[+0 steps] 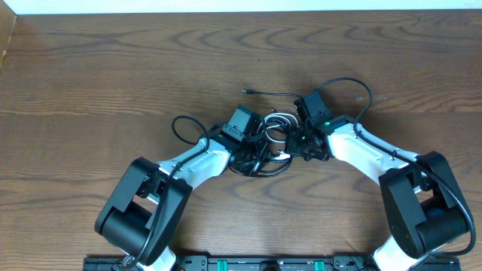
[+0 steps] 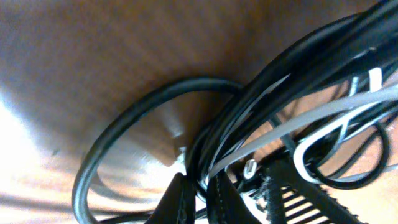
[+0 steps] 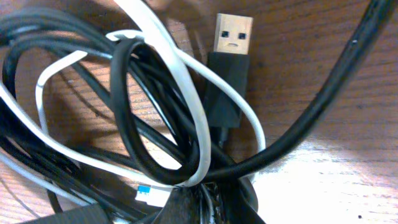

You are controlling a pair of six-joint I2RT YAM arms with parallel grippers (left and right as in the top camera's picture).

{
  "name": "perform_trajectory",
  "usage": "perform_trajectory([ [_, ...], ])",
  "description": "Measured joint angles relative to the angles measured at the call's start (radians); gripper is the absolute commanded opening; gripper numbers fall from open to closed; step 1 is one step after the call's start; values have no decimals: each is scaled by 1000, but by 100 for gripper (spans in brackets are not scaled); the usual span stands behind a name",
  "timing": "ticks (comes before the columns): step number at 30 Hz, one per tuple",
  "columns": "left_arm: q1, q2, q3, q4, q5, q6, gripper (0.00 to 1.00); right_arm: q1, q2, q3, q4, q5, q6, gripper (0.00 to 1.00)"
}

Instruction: Untangle cables

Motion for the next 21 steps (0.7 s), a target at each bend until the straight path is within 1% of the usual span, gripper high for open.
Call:
perform_trajectory([
  [5, 47, -19, -7, 32, 23, 70, 7, 0, 2, 0, 5, 0, 12, 1],
  [10, 111, -98, -9, 47, 25, 142, 7, 0, 5, 2, 9, -4, 11, 1],
  [14, 157, -155, -9, 70, 18, 169, 8, 0, 5, 2, 8, -4, 11, 1],
  [17, 160, -164, -9, 97, 18, 175, 7, 0, 5, 2, 8, -4, 11, 1],
  [21, 159, -164, -9, 82, 17, 188, 8, 0, 5, 2, 8, -4, 11, 1],
])
